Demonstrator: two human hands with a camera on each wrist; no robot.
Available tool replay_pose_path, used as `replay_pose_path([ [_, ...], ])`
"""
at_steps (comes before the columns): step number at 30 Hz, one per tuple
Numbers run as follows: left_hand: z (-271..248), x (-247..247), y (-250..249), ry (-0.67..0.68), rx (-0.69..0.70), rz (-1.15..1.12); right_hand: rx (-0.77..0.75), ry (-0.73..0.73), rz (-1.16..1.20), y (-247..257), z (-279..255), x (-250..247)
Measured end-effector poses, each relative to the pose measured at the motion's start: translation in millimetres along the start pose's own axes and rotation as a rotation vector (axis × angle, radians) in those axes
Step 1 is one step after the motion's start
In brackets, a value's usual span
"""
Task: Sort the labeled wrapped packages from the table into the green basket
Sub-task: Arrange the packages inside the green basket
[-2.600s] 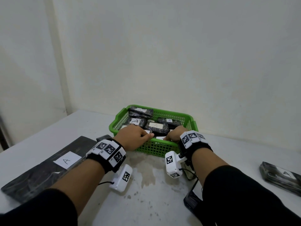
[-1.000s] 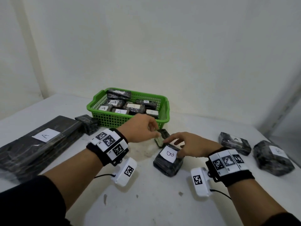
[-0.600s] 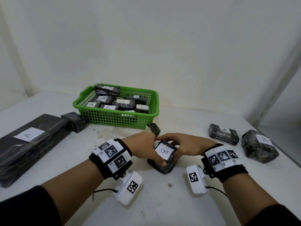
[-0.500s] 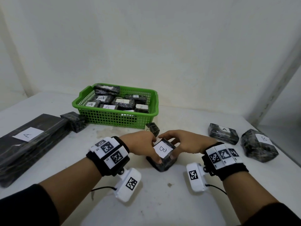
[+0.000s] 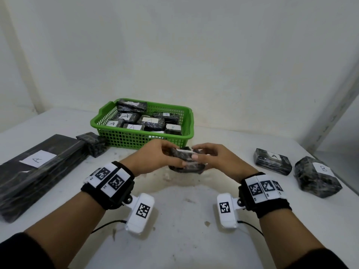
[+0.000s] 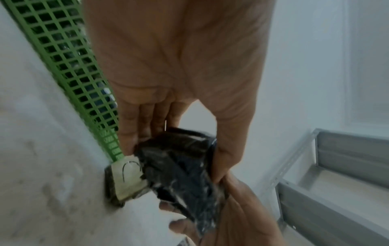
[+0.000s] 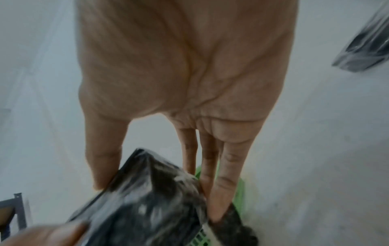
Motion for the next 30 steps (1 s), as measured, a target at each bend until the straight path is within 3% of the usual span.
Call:
replay_pose_path([
  [3,0.8,-19.9,-0.1,-0.086,0.025,-0.129,-0.074,-0.043,0.07,14.4,5.9,15.3],
  [10,-1.5,-32.7,17.9,-0.11,0.044,-0.355,-0.142,-0.293,0.262,29.7,24.0,56.3],
  [14,1.4,-46.2,36.8,-0.237,0.051,-0.416,-0.102,-0.21,0.329,22.7,31.6,74.5],
  [17,1.7,-51.1,45.1,-0.204,0.042,-0.461,-0.108,-0.136,0.343,15.7,33.4,77.5],
  [20,2.1,-47.1,49.1,-0.147,0.043,-0.496,-0.108,-0.165,0.335,13.7,31.0,73.2],
  [24,3.5,-43.5,48.2,-0.205,0.066,-0.449,-0.088,-0.184,0.353,13.8,28.0,77.8],
  [30,0.9,-35.0,52.1,-0.136,0.024,-0.52,-0.055,-0.233,0.367,10.8,28.2,80.3],
])
Point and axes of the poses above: each hand's wrist, its own z-axis towards the middle knuckle, its own x-axis out of the palm, y = z × x, the point moved 3 cm from there along z, towards the middle knuckle, and after that the axes turned 9 degrees about -y, right-handed, at the moved point
